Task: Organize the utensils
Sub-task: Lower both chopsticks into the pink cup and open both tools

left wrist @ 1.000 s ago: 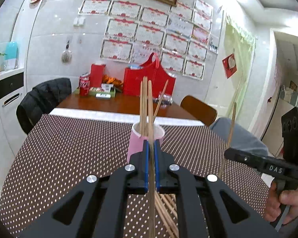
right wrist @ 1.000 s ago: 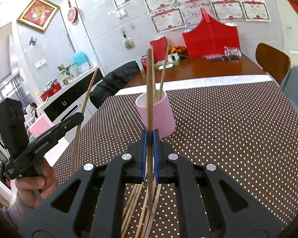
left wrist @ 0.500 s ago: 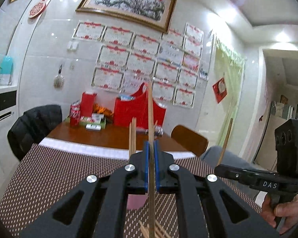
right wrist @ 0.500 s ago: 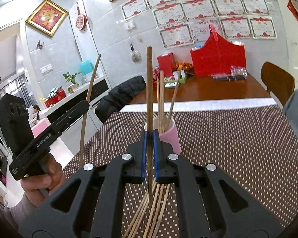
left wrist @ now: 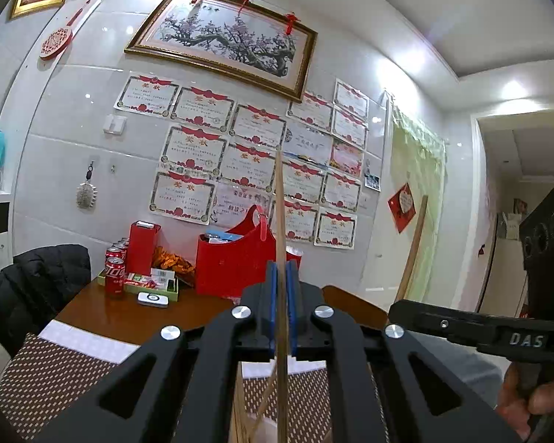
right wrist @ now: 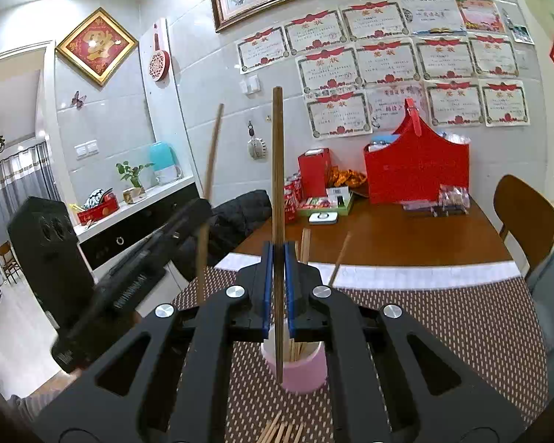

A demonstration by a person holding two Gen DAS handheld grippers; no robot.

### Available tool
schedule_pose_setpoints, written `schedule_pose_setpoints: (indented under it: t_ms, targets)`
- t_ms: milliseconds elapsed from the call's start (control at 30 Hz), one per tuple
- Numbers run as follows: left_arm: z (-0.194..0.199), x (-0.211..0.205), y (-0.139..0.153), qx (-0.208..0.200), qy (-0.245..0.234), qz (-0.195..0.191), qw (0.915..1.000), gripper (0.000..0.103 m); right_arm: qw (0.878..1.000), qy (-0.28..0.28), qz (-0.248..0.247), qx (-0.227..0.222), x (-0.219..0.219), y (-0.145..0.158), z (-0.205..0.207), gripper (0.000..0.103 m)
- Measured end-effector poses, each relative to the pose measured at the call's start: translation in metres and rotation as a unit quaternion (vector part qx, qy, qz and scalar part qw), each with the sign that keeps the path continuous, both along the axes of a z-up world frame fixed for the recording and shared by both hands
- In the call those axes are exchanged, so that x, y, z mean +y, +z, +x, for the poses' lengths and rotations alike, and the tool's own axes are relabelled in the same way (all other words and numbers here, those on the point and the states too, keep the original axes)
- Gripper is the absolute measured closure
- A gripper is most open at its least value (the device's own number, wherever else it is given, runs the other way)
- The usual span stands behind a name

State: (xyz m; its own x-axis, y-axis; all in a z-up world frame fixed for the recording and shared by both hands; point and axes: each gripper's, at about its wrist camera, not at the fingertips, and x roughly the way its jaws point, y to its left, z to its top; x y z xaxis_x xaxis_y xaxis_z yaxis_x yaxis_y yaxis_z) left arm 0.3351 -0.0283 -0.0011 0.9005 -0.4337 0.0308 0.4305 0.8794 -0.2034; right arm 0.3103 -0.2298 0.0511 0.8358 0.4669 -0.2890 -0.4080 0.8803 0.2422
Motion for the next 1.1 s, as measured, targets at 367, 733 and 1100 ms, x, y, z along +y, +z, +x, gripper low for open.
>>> schedule_pose_setpoints:
  t_ms: [367,733,1100]
  targets:
    - [0.07,-0.009,-0.054,0.04,0.014,-0.003,0.9991,0.098,1.0,0.003,-0.024,0.018,0.016,-0.022,0.055,0.097]
    - [0.053,0.008,-0.086,0.063,0.045,0.021,0.9968,0.03,0.996,-0.003,0.003,0.088,0.01,-0.059,0.073,0.006]
    - [-0.024,0.022,-0.051,0.085,0.11,0.079,0.9872,0.005,0.995,-0.063,0.035,0.07,-0.017,-0.05,0.031,0.006]
